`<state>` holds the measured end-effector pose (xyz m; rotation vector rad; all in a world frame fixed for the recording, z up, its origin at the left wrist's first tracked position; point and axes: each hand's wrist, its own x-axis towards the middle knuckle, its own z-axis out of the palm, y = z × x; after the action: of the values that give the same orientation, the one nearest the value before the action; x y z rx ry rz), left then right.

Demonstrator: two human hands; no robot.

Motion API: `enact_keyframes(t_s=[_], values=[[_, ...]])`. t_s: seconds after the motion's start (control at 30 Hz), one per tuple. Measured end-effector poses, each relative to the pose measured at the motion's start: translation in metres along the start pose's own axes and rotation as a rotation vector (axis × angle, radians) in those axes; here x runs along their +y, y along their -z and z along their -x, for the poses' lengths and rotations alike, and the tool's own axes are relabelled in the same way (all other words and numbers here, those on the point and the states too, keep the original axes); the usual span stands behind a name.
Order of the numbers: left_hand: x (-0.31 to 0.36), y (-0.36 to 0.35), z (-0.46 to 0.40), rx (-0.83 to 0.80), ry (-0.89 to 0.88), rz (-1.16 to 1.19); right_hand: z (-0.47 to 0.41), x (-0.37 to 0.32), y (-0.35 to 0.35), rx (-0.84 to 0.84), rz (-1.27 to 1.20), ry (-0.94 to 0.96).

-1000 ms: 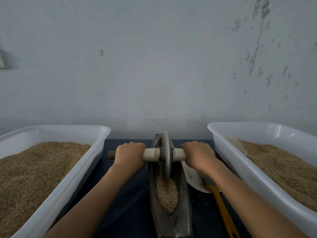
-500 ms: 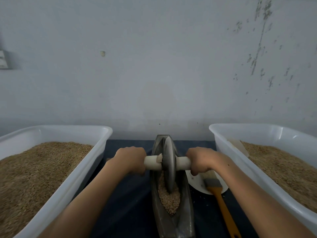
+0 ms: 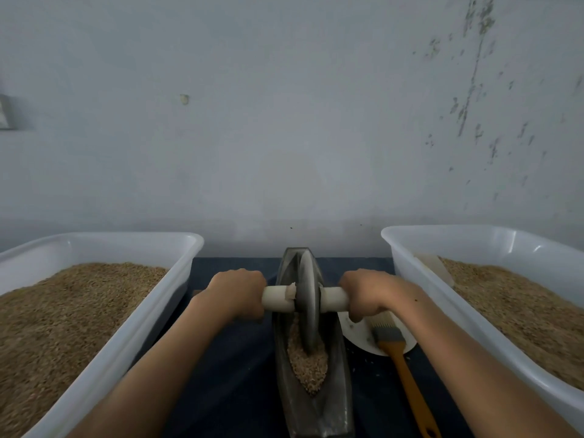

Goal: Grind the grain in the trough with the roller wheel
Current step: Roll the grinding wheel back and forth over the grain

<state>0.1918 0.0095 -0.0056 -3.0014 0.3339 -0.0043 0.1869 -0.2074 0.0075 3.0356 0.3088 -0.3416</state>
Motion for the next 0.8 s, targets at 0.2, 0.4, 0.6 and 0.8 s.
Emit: enact_keyframes(t_s=[0.2,0.4,0.6,0.8], values=[[0.0,0.0,0.001,-0.056,0.021,0.005,0.0,-0.001,0.001,-0.05,-0.06,-0.001],[0.008,-0.011,-0.004,0.314,0.084,-0.053,-0.011,-0.003,-0.013,0.34,0.033,-0.037],[0.002,-0.006,-0.002,0.187,0.019,-0.046,-0.006,-0.003,-0.006,0.226,0.07,-0.007],[-0.002,0.004,0.004,-0.191,-0.029,0.113,0.001,0.001,0.0,-0.09,-0.057,0.031]])
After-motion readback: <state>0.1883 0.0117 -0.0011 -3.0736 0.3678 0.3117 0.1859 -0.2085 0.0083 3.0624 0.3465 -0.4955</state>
